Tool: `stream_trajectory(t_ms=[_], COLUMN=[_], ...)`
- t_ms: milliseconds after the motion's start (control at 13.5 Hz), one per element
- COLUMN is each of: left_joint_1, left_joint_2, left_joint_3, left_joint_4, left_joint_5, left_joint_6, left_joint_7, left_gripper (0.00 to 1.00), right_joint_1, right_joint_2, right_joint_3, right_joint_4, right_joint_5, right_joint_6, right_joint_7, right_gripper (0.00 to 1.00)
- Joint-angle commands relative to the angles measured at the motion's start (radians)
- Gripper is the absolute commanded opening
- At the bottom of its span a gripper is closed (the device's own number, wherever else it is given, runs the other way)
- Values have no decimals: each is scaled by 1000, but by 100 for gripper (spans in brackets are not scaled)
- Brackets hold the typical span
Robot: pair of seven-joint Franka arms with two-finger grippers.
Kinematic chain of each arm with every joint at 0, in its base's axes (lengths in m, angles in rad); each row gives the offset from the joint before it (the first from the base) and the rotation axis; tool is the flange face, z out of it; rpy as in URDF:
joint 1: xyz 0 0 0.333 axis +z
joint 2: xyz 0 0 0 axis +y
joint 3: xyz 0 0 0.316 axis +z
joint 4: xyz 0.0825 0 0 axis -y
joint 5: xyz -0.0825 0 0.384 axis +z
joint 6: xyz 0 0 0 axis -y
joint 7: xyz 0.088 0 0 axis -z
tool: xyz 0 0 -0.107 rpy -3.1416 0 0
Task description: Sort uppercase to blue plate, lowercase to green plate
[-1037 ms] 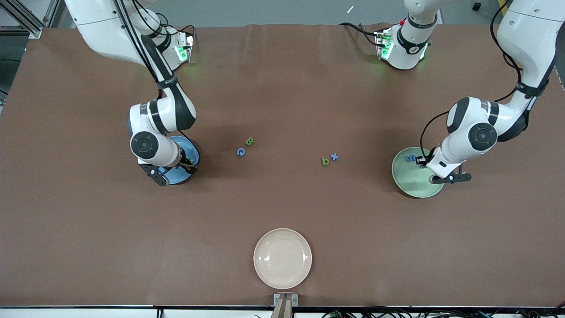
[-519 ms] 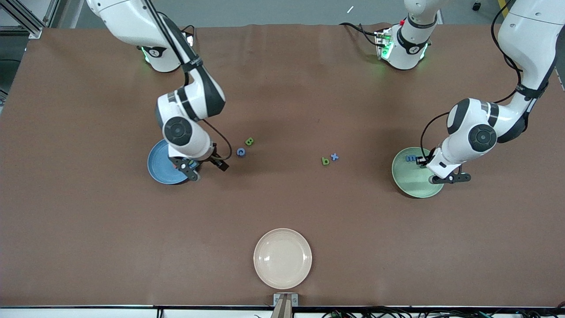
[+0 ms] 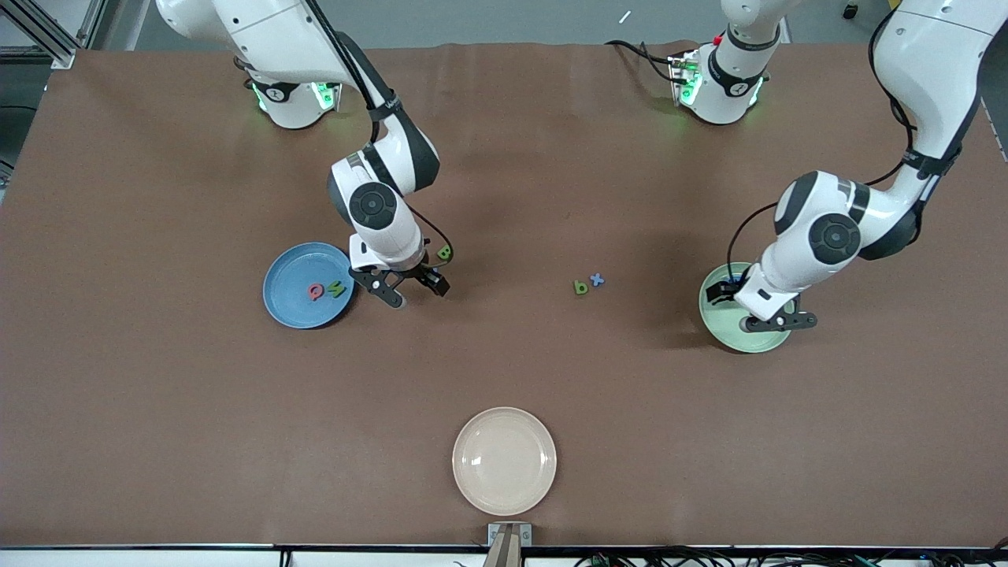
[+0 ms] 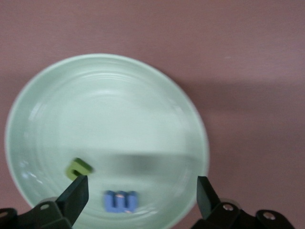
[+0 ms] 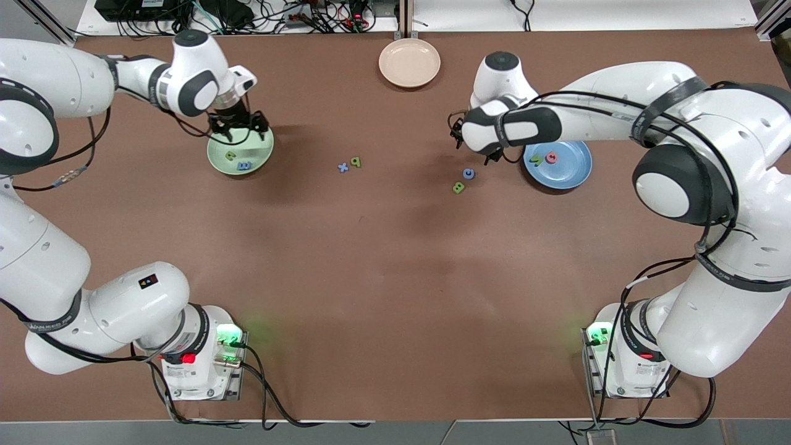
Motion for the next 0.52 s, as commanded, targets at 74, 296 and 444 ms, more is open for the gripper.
stream_trajectory(t_ms=[74, 296, 444], left_joint_1=[-104, -209, -265], left_joint_2=[2, 10, 38], left_joint_3=[-44, -44, -42], left_joint_4=[22, 27, 44], left_joint_5=[3, 2, 3], left_joint_6=[-23, -22, -20], left_joint_7=[-263, -404, -476], left_gripper=[100, 100, 100], right_joint_1=[20, 43, 46], right_joint_2=[-5, 6, 9], right_joint_3=[-6, -4, -4], right_joint_4=[-49, -57, -57], right_joint_5=[7, 7, 7], right_joint_6=[29, 37, 37], right_joint_7=[15, 55, 56], right_gripper=[100, 94, 87])
